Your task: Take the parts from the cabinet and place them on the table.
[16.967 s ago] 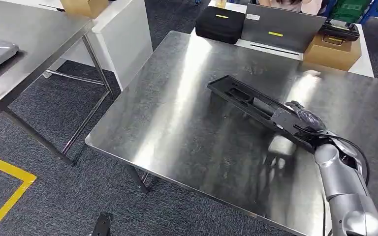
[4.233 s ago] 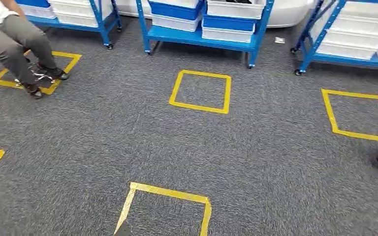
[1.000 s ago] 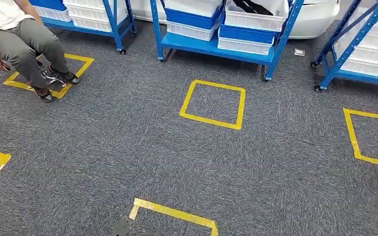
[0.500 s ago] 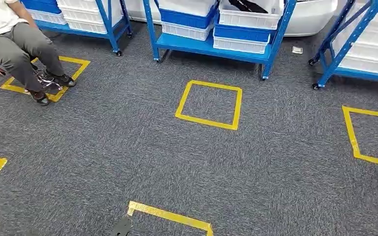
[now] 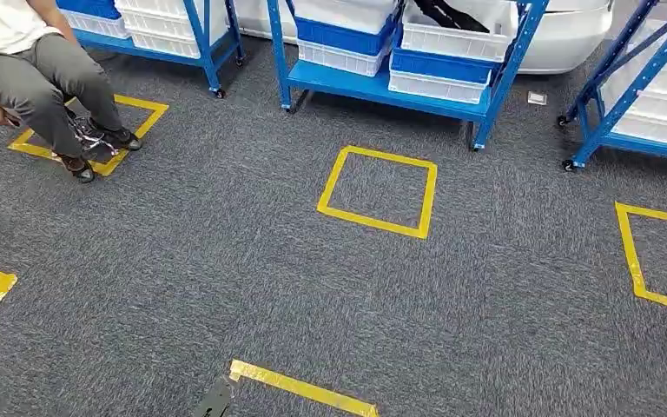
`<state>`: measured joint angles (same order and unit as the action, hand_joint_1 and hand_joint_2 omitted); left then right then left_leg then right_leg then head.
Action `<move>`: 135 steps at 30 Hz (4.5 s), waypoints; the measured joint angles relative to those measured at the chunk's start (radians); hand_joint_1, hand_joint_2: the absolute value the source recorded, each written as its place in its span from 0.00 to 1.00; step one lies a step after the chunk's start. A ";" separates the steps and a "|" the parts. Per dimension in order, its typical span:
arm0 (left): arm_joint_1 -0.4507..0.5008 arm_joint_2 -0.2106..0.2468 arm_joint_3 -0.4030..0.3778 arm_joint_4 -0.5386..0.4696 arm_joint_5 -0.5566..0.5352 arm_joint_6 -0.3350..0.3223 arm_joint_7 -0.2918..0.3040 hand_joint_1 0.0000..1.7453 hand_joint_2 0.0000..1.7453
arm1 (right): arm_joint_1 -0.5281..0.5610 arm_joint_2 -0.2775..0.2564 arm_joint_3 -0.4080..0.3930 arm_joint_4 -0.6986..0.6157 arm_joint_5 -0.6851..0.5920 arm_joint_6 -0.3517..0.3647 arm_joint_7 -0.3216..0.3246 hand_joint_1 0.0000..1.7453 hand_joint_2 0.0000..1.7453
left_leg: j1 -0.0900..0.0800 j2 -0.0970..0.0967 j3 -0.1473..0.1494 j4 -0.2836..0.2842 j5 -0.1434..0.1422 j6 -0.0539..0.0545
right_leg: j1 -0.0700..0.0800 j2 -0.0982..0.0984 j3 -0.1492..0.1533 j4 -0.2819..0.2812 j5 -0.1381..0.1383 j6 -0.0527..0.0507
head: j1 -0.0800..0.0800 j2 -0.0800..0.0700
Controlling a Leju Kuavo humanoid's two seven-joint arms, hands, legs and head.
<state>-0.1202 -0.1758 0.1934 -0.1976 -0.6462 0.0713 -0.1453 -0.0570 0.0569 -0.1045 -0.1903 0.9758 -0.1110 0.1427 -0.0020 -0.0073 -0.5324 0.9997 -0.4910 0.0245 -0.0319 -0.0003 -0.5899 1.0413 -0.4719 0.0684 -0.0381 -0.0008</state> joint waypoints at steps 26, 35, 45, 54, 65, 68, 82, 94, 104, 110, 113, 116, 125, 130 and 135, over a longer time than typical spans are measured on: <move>0.004 -0.006 0.002 0.000 0.006 0.003 -0.009 0.00 0.00 | -0.001 0.000 -0.001 0.000 0.011 0.002 -0.005 0.00 0.00 | -0.006 0.001 -0.005 -0.013 0.012 0.042 | 0.014 0.001 -0.110 0.283 -0.145 -0.036 | 0.004 0.000; 0.002 -0.008 0.003 -0.001 0.007 -0.007 -0.008 0.00 0.00 | 0.004 -0.004 -0.008 0.002 0.016 0.005 -0.005 0.00 0.00 | -0.010 -0.003 0.053 0.008 -0.044 0.002 | 0.011 0.002 0.012 -0.019 0.007 -0.072 | 0.005 0.000; 0.009 -0.008 0.003 -0.001 0.008 -0.003 -0.013 0.00 0.00 | 0.005 -0.001 -0.016 0.002 0.019 0.005 -0.006 0.00 0.00 | 0.011 0.005 -0.111 0.064 0.058 -0.017 | 0.010 0.006 0.105 -0.026 -0.071 -0.077 | 0.002 0.000; 0.000 -0.006 0.010 -0.006 0.006 -0.017 -0.003 0.00 0.00 | -0.005 0.000 -0.025 0.002 0.021 0.005 -0.005 0.00 0.00 | -0.005 0.001 -0.018 -0.014 0.027 0.044 | 0.020 0.006 0.033 0.164 -0.129 -0.045 | 0.013 0.000; -0.001 -0.008 0.014 -0.006 0.002 -0.021 0.006 0.00 0.00 | 0.004 -0.004 -0.028 0.003 0.019 0.015 0.002 0.00 0.00 | -0.010 -0.008 0.091 0.005 -0.067 0.011 | 0.025 -0.002 0.030 -0.018 -0.006 -0.066 | 0.011 0.000; -0.004 -0.008 0.014 -0.007 -0.002 -0.024 0.006 0.00 0.00 | 0.000 -0.005 -0.033 0.003 0.017 0.016 0.002 0.00 0.00 | -0.004 -0.001 0.001 0.162 -0.068 -0.008 | 0.015 -0.002 0.062 -0.038 -0.020 -0.089 | 0.001 0.000; -0.003 -0.005 0.014 -0.009 -0.012 -0.033 0.014 0.00 0.00 | -0.001 -0.002 -0.043 0.002 0.013 0.024 0.011 0.00 0.00 | 0.016 0.013 -0.054 0.022 0.044 0.018 | 0.007 0.001 0.186 -0.009 -0.110 -0.010 | 0.003 0.000; -0.004 -0.008 0.017 -0.008 -0.010 -0.029 0.028 0.00 0.00 | 0.005 -0.004 -0.049 0.002 0.057 0.016 0.031 0.00 0.00 | -0.020 -0.013 0.060 0.004 -0.075 0.027 | 0.057 0.001 -0.009 0.000 0.000 -0.056 | -0.001 0.000; -0.008 -0.003 0.019 -0.010 -0.007 -0.027 0.028 0.00 0.00 | 0.005 0.006 -0.048 0.002 0.077 0.005 0.026 0.00 1.00 | 0.025 0.002 -0.163 0.238 -0.159 -0.044 | 0.004 0.012 0.147 -0.067 -0.062 -0.081 | -0.003 0.000; -0.005 0.000 0.021 -0.008 -0.013 -0.041 0.031 0.00 0.00 | -0.004 0.006 -0.050 0.003 0.045 0.047 0.015 0.00 1.00 | 0.026 0.012 -0.138 0.036 0.092 -0.015 | 0.007 0.012 0.226 -0.078 -0.118 -0.021 | -0.008 0.000; -0.012 -0.002 0.023 -0.012 -0.022 -0.051 0.030 0.00 0.00 | -0.009 0.004 -0.077 0.003 -0.022 0.100 0.036 0.00 0.00 | 0.023 0.005 -0.091 0.018 0.071 0.015 | 0.005 0.010 0.188 0.015 -0.103 0.000 | -0.004 0.000; -0.016 -0.001 0.024 -0.012 -0.028 -0.059 0.034 0.00 0.00 | -0.016 0.001 -0.126 0.003 -0.069 0.168 0.051 0.00 0.00 | 0.018 0.004 -0.055 0.017 0.036 0.028 | 0.006 0.009 0.038 0.207 -0.184 -0.036 | 0.003 0.000; -0.018 -0.002 0.026 -0.012 -0.035 -0.057 0.040 0.00 0.00 | -0.017 0.006 -0.179 0.003 -0.068 0.183 0.029 0.00 1.00 | 0.009 -0.001 0.068 0.020 -0.070 -0.004 | 0.029 -0.001 0.001 -0.009 -0.007 -0.043 | 0.007 0.000; -0.026 -0.004 0.026 -0.015 -0.036 -0.055 0.041 0.00 0.00 | -0.028 0.010 -0.189 0.002 -0.062 0.182 0.034 0.00 1.00 | 0.014 0.003 -0.070 0.243 -0.064 -0.023 | 0.017 0.003 0.071 -0.034 -0.032 -0.084 | 0.007 0.000; -0.024 -0.001 0.026 -0.015 -0.036 -0.055 0.040 0.00 0.00 | -0.029 0.014 -0.199 0.002 -0.062 0.180 0.034 0.00 1.00 | 0.011 0.003 -0.200 0.245 -0.101 -0.018 | 0.021 0.017 0.142 -0.037 -0.082 -0.083 | 0.006 0.000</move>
<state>-0.1438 -0.1766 0.2197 -0.2125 -0.6821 0.0168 -0.1053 -0.0865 0.0706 -0.3033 -0.1884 0.9136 0.0694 0.1762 0.0093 -0.0046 -0.7324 1.2446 -0.5922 0.0063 -0.0110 0.0163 -0.4481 1.0039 -0.5543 -0.0145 -0.0317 -0.0008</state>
